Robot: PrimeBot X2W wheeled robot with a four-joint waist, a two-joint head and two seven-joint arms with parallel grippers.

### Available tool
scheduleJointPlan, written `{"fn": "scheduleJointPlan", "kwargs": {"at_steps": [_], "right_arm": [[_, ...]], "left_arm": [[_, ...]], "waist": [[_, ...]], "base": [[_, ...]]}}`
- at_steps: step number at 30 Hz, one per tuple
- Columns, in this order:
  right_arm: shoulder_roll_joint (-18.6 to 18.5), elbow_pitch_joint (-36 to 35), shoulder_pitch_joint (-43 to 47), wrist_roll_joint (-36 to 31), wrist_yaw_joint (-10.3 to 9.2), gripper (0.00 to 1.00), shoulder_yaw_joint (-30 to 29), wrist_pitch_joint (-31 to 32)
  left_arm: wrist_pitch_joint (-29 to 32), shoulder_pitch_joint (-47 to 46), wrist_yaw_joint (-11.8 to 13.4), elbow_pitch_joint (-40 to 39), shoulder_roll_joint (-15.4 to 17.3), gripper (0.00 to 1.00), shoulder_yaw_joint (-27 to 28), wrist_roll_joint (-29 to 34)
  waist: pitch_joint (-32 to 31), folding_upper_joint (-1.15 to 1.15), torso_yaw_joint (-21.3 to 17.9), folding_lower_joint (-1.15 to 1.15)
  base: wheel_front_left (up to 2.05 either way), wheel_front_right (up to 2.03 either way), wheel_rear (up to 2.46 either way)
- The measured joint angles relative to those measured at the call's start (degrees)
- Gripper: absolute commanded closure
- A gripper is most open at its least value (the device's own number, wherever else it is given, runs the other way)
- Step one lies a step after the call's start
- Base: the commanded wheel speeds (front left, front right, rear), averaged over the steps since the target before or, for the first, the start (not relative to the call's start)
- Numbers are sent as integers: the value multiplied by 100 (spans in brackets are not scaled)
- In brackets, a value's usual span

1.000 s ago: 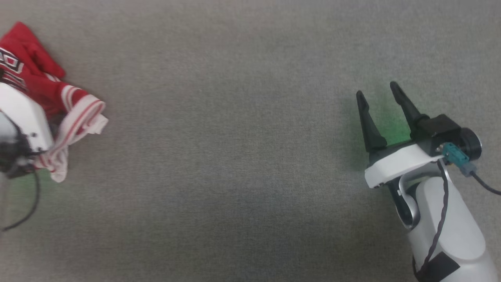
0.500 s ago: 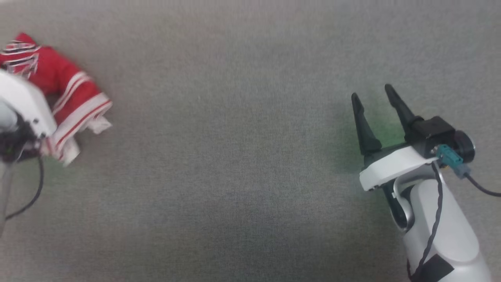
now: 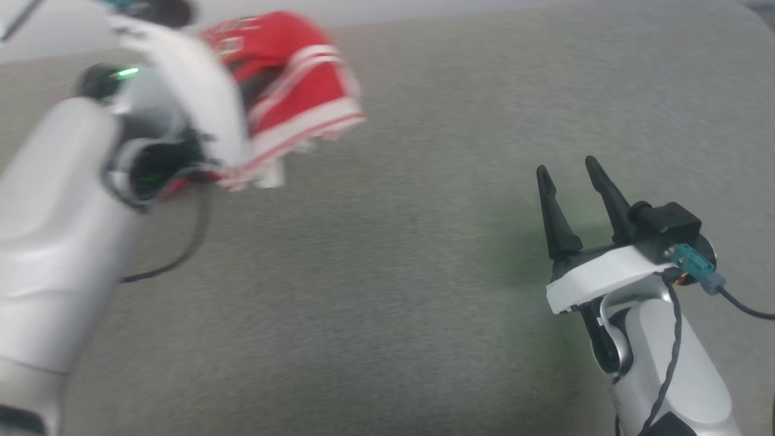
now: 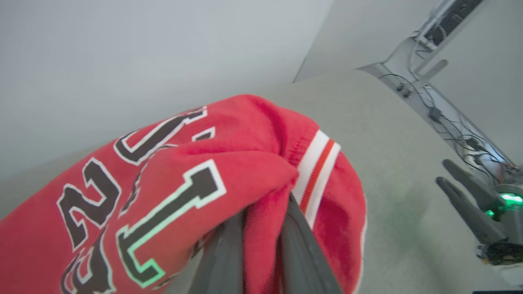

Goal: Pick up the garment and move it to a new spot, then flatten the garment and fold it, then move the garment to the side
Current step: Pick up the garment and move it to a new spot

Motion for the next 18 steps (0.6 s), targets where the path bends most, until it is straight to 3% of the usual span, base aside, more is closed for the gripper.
{"fn": "scheduleJointPlan", "kwargs": {"at_steps": [8, 13, 18], "right_arm": [[4, -109, 46, 595, 0, 0, -18, 1], [3, -147, 31, 835, 0, 0, 29, 0], [5, -202, -1, 1138, 0, 0, 114, 0]], "left_arm": [[-114, -591, -3, -70, -1033, 100, -786, -41], [-144, -660, -3, 431, -1117, 100, -1182, -59], [0, -656, -3, 1094, -683, 100, -1695, -27]], "waist": [[291, 0, -723, 0], [481, 0, -1068, 0], [688, 0, -1487, 0]], "base": [[0, 0, 0], [0, 0, 0], [0, 0, 0]]}}
